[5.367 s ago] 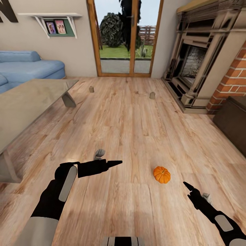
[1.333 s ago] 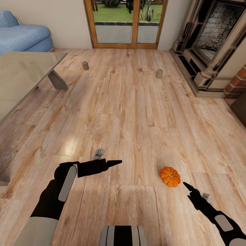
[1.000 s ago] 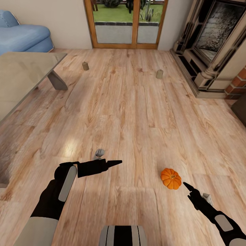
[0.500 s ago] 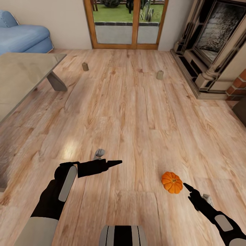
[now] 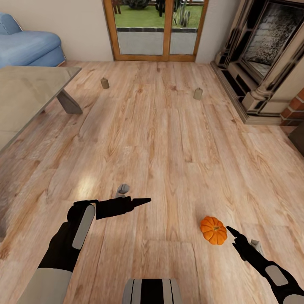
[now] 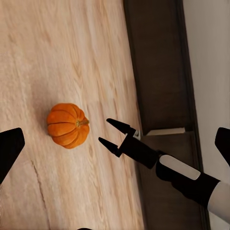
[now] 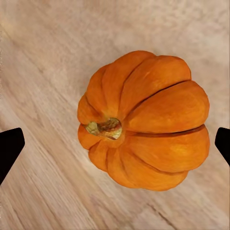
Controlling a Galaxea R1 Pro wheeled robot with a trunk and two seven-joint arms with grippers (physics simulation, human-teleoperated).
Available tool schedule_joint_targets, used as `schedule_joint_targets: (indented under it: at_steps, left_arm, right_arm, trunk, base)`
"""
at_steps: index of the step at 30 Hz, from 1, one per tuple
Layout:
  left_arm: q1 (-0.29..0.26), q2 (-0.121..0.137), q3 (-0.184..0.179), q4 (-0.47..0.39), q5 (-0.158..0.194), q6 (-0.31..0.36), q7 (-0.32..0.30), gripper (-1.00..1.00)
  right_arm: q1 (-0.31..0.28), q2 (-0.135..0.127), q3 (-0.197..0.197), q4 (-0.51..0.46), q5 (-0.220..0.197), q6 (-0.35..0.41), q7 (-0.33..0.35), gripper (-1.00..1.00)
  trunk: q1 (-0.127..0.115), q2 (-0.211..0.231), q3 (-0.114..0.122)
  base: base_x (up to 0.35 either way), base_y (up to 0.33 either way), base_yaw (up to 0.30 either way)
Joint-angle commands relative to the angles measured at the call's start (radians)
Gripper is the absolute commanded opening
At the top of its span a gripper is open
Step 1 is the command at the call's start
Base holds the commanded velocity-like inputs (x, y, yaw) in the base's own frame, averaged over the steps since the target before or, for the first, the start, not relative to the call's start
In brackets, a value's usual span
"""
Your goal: Place each of the two pumpkins and all three candles from the living room inside a cabinet in the living room (use any cabinet), then make sure every cabinet is closed, and position the cauldron so it is next to a table in the living room.
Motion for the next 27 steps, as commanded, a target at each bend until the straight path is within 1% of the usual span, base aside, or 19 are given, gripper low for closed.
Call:
schedule_joint_targets:
  at_steps: [1, 9, 16, 22, 27]
  left_arm:
    - [0.0, 0.0, 0.001, 0.0, -0.002, 0.004, -0.004, 1.0]
    - [-0.001, 0.0, 0.001, -0.001, -0.002, 0.004, -0.01, 1.0]
    - [-0.001, 0.001, 0.001, 0.0, -0.002, 0.004, -0.011, 1.0]
    - [0.0, 0.001, 0.001, 0.0, -0.002, 0.004, -0.011, 1.0]
    - [0.0, 0.001, 0.001, 0.0, -0.002, 0.004, -0.011, 1.0]
  right_arm:
    - [-0.001, 0.0, -0.005, 0.0, -0.005, 0.008, 0.002, 1.0]
    - [0.0, 0.0, -0.005, 0.0, -0.005, 0.008, 0.002, 1.0]
    - [-0.001, 0.0, -0.005, 0.0, -0.005, 0.008, 0.002, 1.0]
    - [0.0, 0.0, -0.005, 0.0, -0.005, 0.008, 0.001, 1.0]
    - [-0.001, 0.0, -0.005, 0.0, -0.004, 0.008, 0.001, 1.0]
  trunk:
    - [0.0, 0.0, -0.001]
    - [0.0, 0.0, -0.001]
    - [0.003, -0.002, -0.028]
    - [0.003, -0.002, -0.028]
    - [0.005, -0.003, -0.047]
  base:
    - [0.094, 0.0, 0.0]
    - [0.032, 0.0, 0.0]
    - [0.004, 0.0, 0.0]
    - [0.0, 0.0, 0.0]
    - [0.0, 0.0, 0.0]
